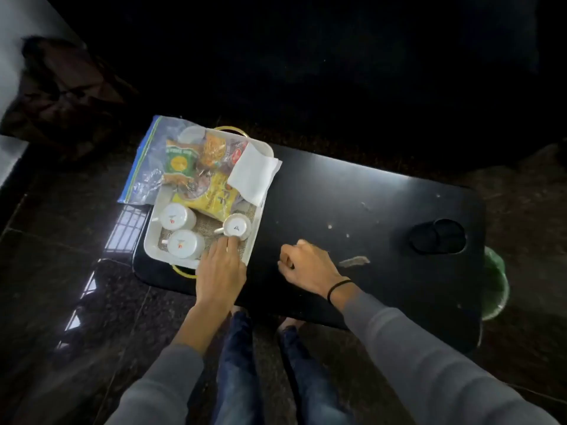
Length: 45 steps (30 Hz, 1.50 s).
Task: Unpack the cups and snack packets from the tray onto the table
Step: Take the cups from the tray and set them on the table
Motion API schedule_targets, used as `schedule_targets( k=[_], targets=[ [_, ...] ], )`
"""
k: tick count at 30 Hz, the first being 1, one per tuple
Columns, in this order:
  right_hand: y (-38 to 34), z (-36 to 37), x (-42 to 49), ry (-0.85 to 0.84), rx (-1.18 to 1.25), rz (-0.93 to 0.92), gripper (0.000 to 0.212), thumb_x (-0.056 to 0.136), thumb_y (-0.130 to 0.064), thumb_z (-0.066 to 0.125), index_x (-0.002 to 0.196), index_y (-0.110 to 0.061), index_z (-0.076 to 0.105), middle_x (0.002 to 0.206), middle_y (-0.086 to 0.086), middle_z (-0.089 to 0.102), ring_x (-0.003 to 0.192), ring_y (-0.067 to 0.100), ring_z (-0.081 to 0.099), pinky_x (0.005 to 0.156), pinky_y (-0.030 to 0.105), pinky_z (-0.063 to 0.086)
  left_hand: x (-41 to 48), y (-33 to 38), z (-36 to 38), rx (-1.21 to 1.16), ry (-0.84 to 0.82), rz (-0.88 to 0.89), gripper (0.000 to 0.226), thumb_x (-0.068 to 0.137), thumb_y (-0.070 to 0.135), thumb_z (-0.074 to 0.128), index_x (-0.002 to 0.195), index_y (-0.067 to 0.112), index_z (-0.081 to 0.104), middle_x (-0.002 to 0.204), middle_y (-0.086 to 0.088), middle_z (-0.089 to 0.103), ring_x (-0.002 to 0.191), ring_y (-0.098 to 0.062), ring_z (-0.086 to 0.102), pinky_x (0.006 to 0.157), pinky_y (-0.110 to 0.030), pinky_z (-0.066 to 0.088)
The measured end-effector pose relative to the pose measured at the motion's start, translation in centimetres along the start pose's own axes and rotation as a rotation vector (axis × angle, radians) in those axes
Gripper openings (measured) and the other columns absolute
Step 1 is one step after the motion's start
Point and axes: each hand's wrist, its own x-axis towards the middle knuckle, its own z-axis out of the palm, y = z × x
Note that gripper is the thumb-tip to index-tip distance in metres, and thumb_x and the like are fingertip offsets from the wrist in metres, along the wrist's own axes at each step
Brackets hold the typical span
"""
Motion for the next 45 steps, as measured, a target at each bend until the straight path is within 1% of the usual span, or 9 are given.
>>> schedule_targets(
  k=[10,19,23,25,29,34,38,41,45],
  targets=[
    [-1.3,5.1,5.8,0.022,0.326,0.115,0.023,0.096,-0.035,0.062,0.111,-0.018,0.064,0.110,-0.002,0.072,0.101,0.022,0.068,0.084,0.043,0.058,7.7,-2.7,3.4,0.204,0.026,0.148,0.074,0.093,0.042,0.066,0.152,0.017,0.029,0.154,-0.002,0.042,0.134,-0.024,0.046,0.099,-0.037,0.044],
    [-0.2,8.0,6.9,0.064,0.585,0.210,0.016,0.095,-0.033,0.066,0.107,-0.024,0.068,0.096,-0.009,0.074,0.089,0.013,0.071,0.086,0.043,0.060,10.4,-3.7,4.4,0.271,0.042,0.255,0.062,0.088,0.039,0.068,0.143,0.019,0.046,0.136,-0.004,0.060,0.125,-0.026,0.049,0.093,-0.036,0.044],
    [0.1,7.9,6.8,0.134,0.790,0.262,0.010,0.096,-0.029,0.068,0.103,-0.023,0.070,0.092,-0.005,0.076,0.073,0.011,0.073,0.071,0.021,0.058,10.2,-3.5,3.4,0.191,0.045,0.279,0.061,0.085,0.033,0.071,0.140,0.016,0.052,0.132,-0.006,0.063,0.121,-0.028,0.052,0.093,-0.037,0.043],
    [0.1,7.4,6.6,0.186,0.925,0.282,0.008,0.096,-0.029,0.068,0.101,-0.023,0.071,0.091,-0.001,0.077,0.068,0.009,0.074,0.061,0.012,0.051,9.7,-3.2,2.5,0.119,0.077,0.277,0.061,0.080,0.029,0.074,0.137,0.013,0.056,0.128,-0.009,0.066,0.117,-0.031,0.054,0.090,-0.039,0.044],
    [0.8,5.9,5.9,0.252,1.158,0.261,0.018,0.096,-0.031,0.070,0.113,-0.025,0.071,0.101,-0.003,0.078,0.084,0.007,0.075,0.067,0.017,0.053,8.2,-2.1,0.6,-0.159,0.156,0.225,0.065,0.072,0.035,0.083,0.131,0.017,0.063,0.118,-0.007,0.071,0.109,-0.030,0.058,0.081,-0.041,0.050],
    [2.9,4.1,4.4,0.171,1.434,0.168,0.032,0.097,-0.030,0.069,0.129,-0.025,0.071,0.126,-0.007,0.074,0.121,0.007,0.067,0.103,0.028,0.053,8.4,-1.0,-0.5,-0.785,-0.357,0.034,0.070,0.061,0.050,0.093,0.124,0.038,0.065,0.107,0.014,0.075,0.100,0.001,0.069,0.083,-0.020,0.052],
    [5.4,3.7,2.3,0.047,1.512,0.138,0.034,0.093,-0.036,0.072,0.124,-0.022,0.074,0.125,0.003,0.075,0.120,0.018,0.069,0.098,0.029,0.055,8.0,0.7,1.9,-1.232,-0.625,-0.131,0.079,0.062,0.033,0.094,0.128,0.017,0.055,0.099,-0.007,0.081,0.093,-0.017,0.078,0.075,-0.022,0.060],
    [7.1,4.1,0.8,-0.044,1.521,0.202,0.038,0.092,-0.036,0.075,0.128,-0.024,0.071,0.123,0.007,0.076,0.117,0.022,0.072,0.097,0.032,0.058,7.0,2.2,4.4,-1.311,-0.603,-0.245,0.080,0.061,0.047,0.093,0.125,0.013,0.059,0.099,-0.010,0.081,0.094,-0.025,0.078,0.087,-0.037,0.061],
    [8.3,5.6,-1.1,-0.066,1.559,0.346,0.039,0.090,-0.031,0.078,0.128,-0.024,0.071,0.123,0.008,0.075,0.114,0.024,0.074,0.093,0.039,0.061,4.9,3.8,7.6,-1.304,-0.579,-0.298,0.065,0.062,0.056,0.087,0.108,0.013,0.073,0.092,-0.009,0.082,0.088,-0.022,0.079,0.085,-0.036,0.061]
  ],
)
